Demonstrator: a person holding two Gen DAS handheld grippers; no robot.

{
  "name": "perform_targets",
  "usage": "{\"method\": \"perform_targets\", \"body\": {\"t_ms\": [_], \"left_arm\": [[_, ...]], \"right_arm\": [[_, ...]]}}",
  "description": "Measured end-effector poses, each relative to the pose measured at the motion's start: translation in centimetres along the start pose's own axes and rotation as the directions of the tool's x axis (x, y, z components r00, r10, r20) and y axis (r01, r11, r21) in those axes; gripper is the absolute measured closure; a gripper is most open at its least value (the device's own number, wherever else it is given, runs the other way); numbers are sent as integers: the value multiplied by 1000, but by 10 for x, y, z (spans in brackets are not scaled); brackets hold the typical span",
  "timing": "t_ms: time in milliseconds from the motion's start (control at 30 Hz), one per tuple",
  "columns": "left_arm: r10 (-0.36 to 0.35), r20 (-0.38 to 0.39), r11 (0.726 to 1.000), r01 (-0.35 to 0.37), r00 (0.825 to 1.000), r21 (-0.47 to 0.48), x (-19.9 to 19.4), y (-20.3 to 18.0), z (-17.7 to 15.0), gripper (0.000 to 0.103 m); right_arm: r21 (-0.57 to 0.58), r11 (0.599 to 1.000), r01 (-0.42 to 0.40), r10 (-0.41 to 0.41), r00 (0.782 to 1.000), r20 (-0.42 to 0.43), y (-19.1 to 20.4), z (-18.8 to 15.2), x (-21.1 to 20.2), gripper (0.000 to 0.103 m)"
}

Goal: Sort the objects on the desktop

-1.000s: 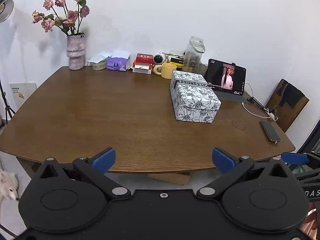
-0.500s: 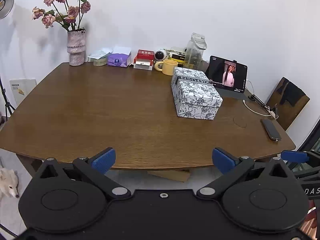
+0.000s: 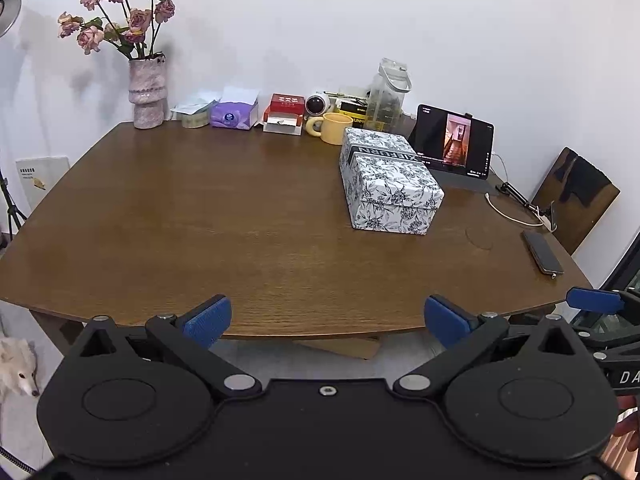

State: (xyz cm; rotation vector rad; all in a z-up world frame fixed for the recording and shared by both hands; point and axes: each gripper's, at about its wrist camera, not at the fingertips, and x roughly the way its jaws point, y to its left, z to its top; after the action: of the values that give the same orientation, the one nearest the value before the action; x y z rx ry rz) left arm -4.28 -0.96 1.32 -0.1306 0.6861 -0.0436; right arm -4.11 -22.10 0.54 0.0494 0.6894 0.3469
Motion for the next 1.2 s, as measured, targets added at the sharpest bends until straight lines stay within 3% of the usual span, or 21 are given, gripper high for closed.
{"method": "perform_targets", "body": {"t_ms": [1200], "left_arm": [[-1,-25,1000,2,1000,12,9,-2,0,0]], "right_arm": [[-5,1000,7,-7,1000,-18,1,-5,5,0]]}}
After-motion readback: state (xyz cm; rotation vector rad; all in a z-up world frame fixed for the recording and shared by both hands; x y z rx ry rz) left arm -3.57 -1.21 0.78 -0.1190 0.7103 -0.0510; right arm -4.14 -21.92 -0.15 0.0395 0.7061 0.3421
